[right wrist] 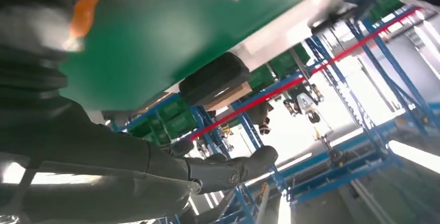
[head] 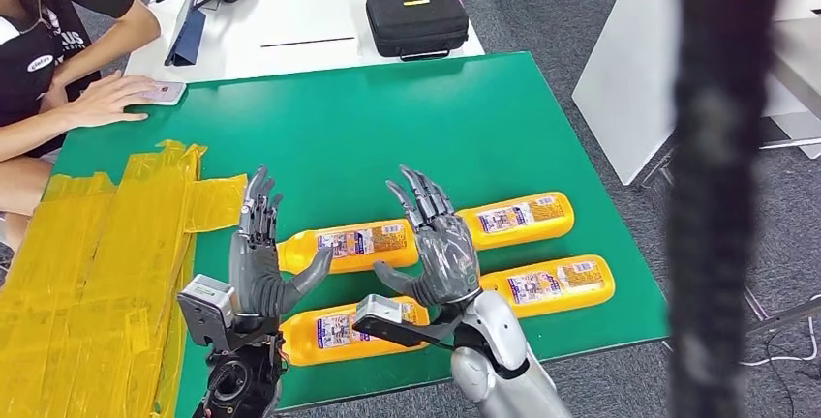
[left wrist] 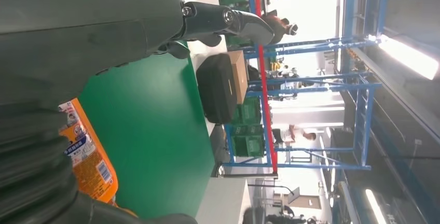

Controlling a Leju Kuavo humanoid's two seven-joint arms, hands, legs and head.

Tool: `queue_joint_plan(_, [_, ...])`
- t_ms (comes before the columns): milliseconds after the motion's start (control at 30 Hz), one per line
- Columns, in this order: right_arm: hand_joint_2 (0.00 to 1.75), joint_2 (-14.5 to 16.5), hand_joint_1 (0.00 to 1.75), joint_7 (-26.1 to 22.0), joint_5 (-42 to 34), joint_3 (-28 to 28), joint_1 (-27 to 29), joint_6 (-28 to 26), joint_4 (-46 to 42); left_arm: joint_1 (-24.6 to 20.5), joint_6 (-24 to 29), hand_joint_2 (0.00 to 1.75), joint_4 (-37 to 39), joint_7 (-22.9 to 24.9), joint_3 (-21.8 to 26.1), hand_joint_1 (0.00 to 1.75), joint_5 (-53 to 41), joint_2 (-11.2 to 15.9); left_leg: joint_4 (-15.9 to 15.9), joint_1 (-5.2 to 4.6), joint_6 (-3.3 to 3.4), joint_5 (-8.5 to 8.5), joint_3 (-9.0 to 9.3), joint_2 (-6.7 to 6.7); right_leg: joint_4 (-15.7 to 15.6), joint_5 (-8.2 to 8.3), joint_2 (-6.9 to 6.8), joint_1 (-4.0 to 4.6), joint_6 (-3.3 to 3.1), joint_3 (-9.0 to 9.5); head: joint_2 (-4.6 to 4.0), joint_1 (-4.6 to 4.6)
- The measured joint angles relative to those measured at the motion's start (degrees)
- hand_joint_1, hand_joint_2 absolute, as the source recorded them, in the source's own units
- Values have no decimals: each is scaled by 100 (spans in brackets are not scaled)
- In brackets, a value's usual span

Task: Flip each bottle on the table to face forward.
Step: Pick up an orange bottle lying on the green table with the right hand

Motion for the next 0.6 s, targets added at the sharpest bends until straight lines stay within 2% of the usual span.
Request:
queue_joint_plan(133, [175,-26,0,368,370,107,-443,628,396,-12,-36,175,42,0,-1,0,2,-24,0,0,0,1,0,2,0,2,1,0,0,0,0,0])
queue_joint_plan(300, [175,17,0,575,390,328,-1118,1501,1167,-70,-57,175,47,43,-1,0,42,-57,1,1,-2,7,0,1,1,10,-1,1,-10,0,0,0])
queue_joint_plan(600, [175,324,0,614,147,556,-1997,1862,2719,-139,-42,175,93,94,8,0,119,-75,1,1,-4,9,0,2,2,10,-1,2,-11,-1,0,0])
